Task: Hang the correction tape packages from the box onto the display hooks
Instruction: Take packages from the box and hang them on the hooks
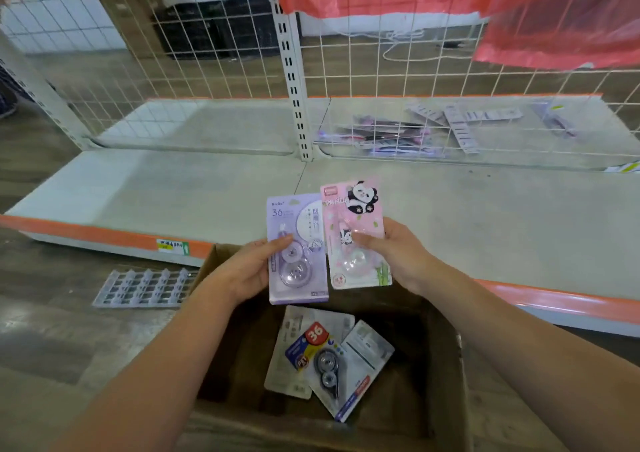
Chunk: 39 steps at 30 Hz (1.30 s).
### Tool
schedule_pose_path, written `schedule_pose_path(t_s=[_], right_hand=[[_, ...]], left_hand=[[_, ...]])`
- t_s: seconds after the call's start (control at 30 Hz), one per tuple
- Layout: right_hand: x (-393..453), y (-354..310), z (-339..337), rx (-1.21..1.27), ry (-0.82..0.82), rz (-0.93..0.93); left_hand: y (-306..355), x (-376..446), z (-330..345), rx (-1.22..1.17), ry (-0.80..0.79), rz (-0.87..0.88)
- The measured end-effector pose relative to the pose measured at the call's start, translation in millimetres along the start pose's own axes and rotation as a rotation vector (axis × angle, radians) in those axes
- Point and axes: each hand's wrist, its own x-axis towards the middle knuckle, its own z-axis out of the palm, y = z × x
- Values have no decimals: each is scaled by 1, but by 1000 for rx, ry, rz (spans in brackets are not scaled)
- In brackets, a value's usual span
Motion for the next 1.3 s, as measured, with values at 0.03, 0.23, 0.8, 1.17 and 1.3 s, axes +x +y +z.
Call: schedule_pose_path(t_s=[0.03, 0.23, 0.8, 1.17, 1.3], right_hand=[[-2, -11, -1, -2, 33, 0], [-34, -91, -8, 30, 139, 147], [-195, -379, 19, 41, 163, 211], [-274, -536, 29, -21, 233, 44], [-291, -592, 28, 45, 216, -52]], left_hand=[[10, -3, 4, -28, 8, -3], [75, -47, 39, -67, 61, -69], [298, -264, 162, 23, -71, -128], [420, -368, 216, 82, -137, -7], [464, -389, 225, 46, -207, 114]])
